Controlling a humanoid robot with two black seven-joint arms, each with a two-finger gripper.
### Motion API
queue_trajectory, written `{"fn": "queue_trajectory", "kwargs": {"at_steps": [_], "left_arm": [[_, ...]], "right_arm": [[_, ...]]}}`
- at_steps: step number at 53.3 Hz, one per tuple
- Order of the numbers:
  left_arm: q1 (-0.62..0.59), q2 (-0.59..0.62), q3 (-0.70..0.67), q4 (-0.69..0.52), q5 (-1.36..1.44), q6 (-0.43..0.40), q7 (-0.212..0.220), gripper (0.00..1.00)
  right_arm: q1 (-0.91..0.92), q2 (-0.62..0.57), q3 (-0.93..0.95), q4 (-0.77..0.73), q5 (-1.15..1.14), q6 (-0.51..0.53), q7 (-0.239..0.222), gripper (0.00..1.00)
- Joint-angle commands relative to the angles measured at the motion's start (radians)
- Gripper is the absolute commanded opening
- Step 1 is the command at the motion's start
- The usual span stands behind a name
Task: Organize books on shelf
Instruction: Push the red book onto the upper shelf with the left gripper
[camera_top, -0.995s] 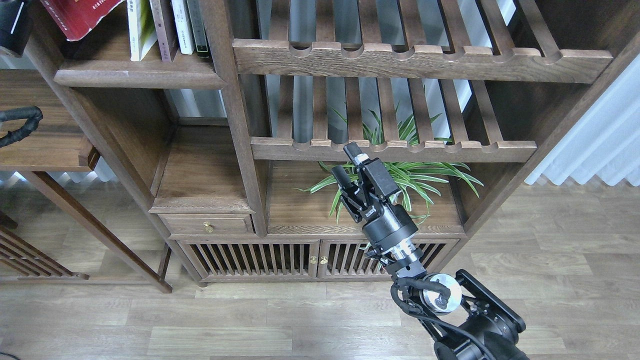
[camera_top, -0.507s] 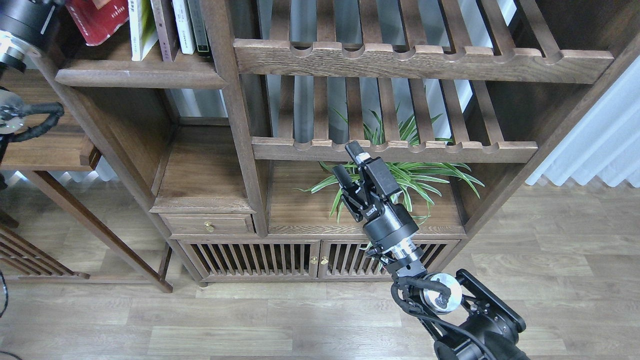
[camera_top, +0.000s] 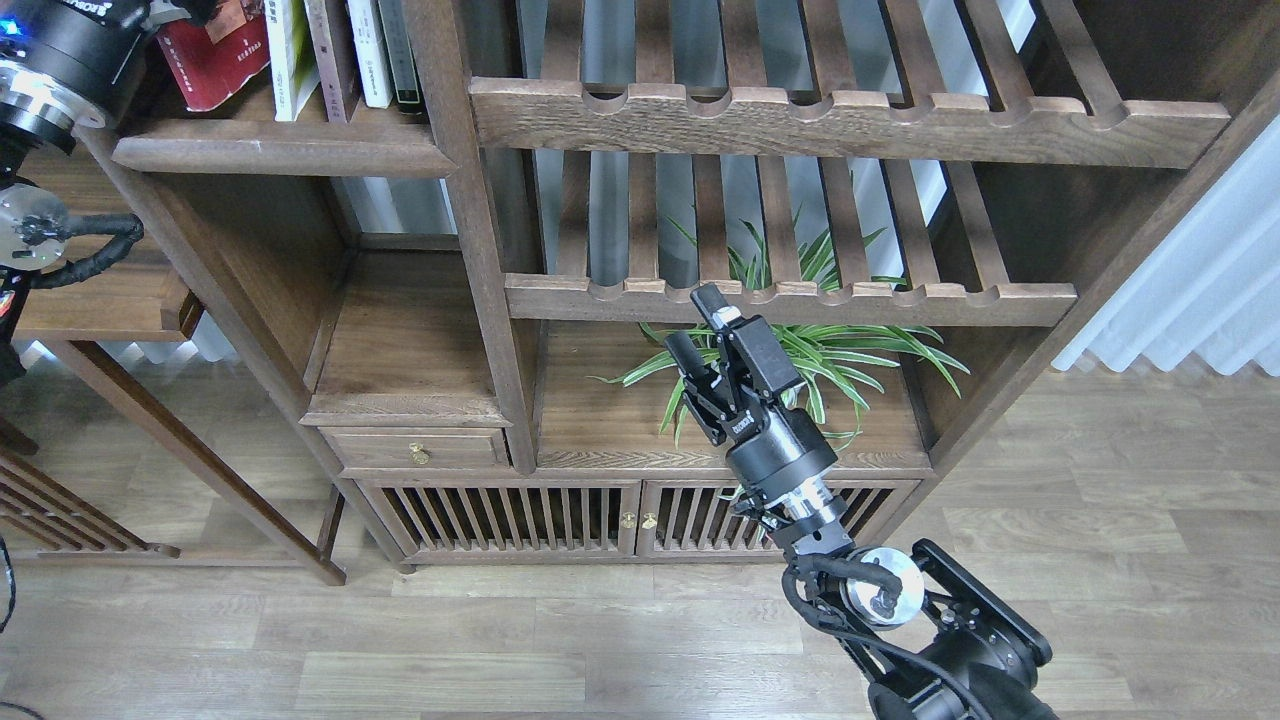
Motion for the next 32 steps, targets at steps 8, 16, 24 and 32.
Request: {"fn": "queue_trajectory", "kwargs": {"at_steps": [8, 16, 24, 32], "left_arm": [[-0.009, -0.015, 0.023, 0.031, 0.0, 0.0, 0.0, 0.01], [-0.009, -0.019, 0.031, 0.033, 0.0, 0.0, 0.0, 0.02], [-0.007, -0.019, 0.034, 0.033, -0.003, 0.005, 0.0, 0.16], [-0.007, -0.033, 0.031, 0.028, -0.029, 0.006, 0.0, 0.24]], "right_arm": [[0.0, 0.0, 0.0, 0.001, 0.0, 0.0, 0.001, 0.94], [-0.002, 0.0, -0.002, 0.001, 0.0, 0.0, -0.001, 0.94], [0.0, 0.0, -0.002, 0.001, 0.0, 0.0, -0.001, 0.94], [0.0, 0.0, -0.002, 0.001, -0.002, 0.0, -0.001, 0.94]]}}
